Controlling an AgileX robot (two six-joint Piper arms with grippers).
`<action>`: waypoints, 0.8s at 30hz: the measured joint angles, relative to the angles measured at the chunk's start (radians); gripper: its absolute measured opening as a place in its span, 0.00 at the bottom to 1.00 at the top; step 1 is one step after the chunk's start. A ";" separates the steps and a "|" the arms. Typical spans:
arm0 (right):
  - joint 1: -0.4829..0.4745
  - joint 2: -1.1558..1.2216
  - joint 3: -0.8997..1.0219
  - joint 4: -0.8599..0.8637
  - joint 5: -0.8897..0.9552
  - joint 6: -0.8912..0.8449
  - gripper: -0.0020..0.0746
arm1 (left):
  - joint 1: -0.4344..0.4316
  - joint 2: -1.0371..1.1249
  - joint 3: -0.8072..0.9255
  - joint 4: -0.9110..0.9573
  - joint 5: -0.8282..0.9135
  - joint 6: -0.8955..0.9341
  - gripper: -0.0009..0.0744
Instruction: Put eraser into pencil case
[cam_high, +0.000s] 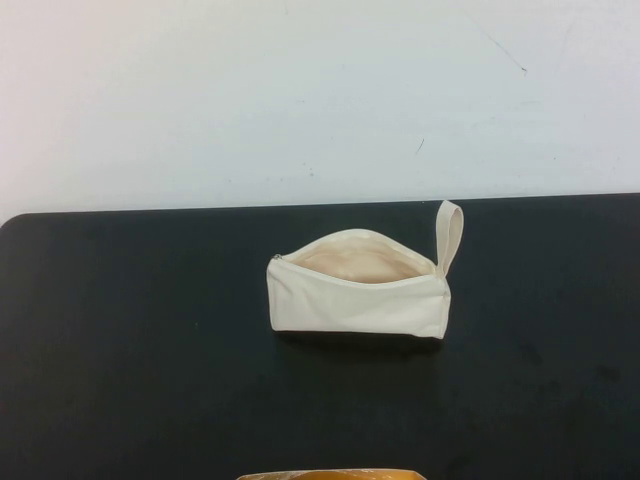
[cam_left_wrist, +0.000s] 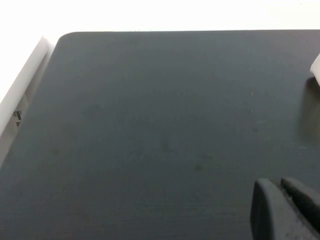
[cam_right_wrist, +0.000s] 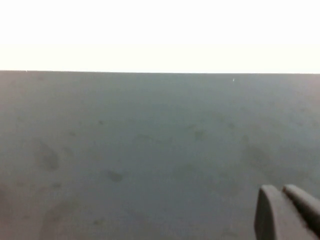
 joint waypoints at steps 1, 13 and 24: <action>0.000 0.000 0.001 -0.005 0.008 0.000 0.02 | 0.000 0.000 0.000 0.000 0.000 0.000 0.01; 0.050 0.000 0.002 -0.093 0.120 0.077 0.02 | 0.000 0.000 0.000 0.000 0.000 0.000 0.01; 0.056 0.000 0.002 -0.094 0.122 0.080 0.02 | 0.000 0.000 0.000 0.000 0.000 0.000 0.01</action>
